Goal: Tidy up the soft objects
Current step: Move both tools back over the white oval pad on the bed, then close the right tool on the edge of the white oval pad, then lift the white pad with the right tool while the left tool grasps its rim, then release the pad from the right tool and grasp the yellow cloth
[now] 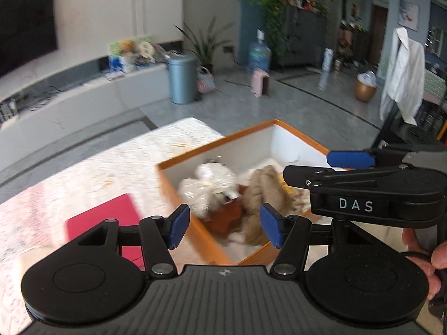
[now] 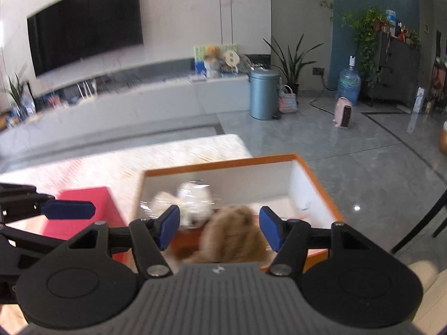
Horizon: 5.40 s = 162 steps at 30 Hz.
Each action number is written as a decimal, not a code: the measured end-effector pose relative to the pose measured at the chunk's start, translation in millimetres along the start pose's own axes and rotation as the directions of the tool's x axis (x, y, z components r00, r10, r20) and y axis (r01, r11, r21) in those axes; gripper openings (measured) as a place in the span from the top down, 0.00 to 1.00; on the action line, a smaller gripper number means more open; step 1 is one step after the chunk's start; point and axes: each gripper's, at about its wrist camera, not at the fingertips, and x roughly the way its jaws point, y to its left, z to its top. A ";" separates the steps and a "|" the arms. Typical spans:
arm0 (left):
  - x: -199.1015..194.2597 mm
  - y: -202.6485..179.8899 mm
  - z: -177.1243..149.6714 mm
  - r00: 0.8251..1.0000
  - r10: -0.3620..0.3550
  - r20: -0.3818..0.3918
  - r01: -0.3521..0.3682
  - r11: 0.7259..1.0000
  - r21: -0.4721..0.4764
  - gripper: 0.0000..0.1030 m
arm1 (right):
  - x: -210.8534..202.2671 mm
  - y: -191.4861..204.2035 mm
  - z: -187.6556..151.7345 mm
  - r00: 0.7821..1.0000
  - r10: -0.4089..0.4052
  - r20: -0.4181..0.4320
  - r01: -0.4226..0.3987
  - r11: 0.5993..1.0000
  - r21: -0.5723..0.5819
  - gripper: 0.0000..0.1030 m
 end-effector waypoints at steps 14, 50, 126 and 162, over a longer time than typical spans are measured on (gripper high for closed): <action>-56.7 85.4 -64.3 0.972 0.226 0.058 -0.211 0.957 -0.197 0.34 | -6.7 119.4 -44.9 0.990 0.139 0.023 -0.138 0.990 -0.032 0.39; 20.8 314.4 -132.2 0.954 0.195 -0.229 -0.279 0.859 -0.429 0.35 | 191.5 334.8 -82.2 0.936 0.229 -0.268 -0.318 0.877 -0.360 0.41; -15.9 297.9 -182.1 0.961 0.022 -0.277 -0.209 0.715 -0.667 0.27 | 182.0 326.0 -116.1 0.816 0.403 -0.415 -0.513 0.836 -0.196 0.95; -8.8 284.6 -154.6 0.908 0.310 -0.281 -0.415 0.752 -0.512 0.87 | 182.4 322.4 -93.3 0.878 0.378 -0.293 -0.449 0.862 -0.233 0.67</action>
